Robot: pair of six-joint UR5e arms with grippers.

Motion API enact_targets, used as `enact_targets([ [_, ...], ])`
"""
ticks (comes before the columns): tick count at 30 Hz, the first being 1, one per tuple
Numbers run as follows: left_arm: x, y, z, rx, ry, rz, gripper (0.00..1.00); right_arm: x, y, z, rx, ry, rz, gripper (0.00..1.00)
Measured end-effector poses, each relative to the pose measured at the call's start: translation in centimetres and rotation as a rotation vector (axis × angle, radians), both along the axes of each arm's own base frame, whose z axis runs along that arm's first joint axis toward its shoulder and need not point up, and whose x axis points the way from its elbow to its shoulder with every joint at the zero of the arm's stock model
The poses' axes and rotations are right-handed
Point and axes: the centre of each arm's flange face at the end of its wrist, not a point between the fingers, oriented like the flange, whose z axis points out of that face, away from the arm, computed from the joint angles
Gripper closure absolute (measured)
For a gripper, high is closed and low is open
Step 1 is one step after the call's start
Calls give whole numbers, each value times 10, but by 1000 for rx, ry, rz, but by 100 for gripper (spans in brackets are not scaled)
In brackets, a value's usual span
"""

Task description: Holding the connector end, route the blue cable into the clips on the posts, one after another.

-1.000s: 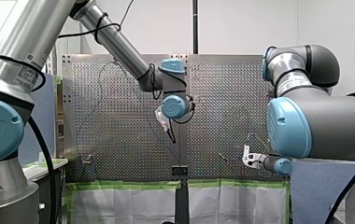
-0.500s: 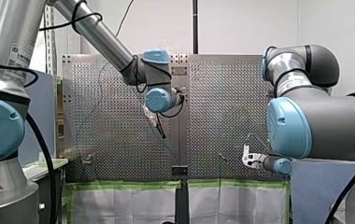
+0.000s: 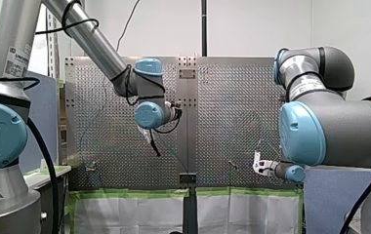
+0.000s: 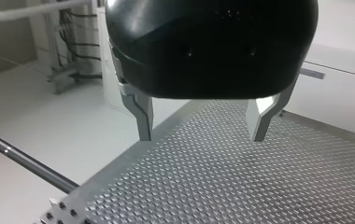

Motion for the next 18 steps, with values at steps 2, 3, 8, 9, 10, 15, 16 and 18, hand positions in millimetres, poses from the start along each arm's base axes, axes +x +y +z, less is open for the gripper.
enact_targets([
  [2, -6, 7, -9, 17, 17, 0, 2, 0, 0, 0, 0, 0, 0, 100],
  [3, -8, 10, -12, 23, 23, 0, 2, 0, 0, 0, -1, 0, 0, 100],
  [8, -22, 26, -30, 64, 58, 1, 2, -1, 0, 0, 0, 3, -3, 100],
  [9, -25, 29, -34, 73, 65, 1, 2, -3, 0, 0, 2, 7, -4, 100],
  [10, -28, 32, -37, 81, 71, 1, 2, -4, -1, 1, 3, 11, -6, 100],
  [15, -43, 50, -54, 128, 105, -1, 2, -14, 0, 14, 9, 40, -23, 100],
  [16, -45, 53, -57, 136, 111, -1, 2, -16, 1, 17, 9, 43, -30, 100],
  [18, -51, 60, -63, 153, 125, -1, 2, -23, 3, 25, 6, 48, -51, 100],
])
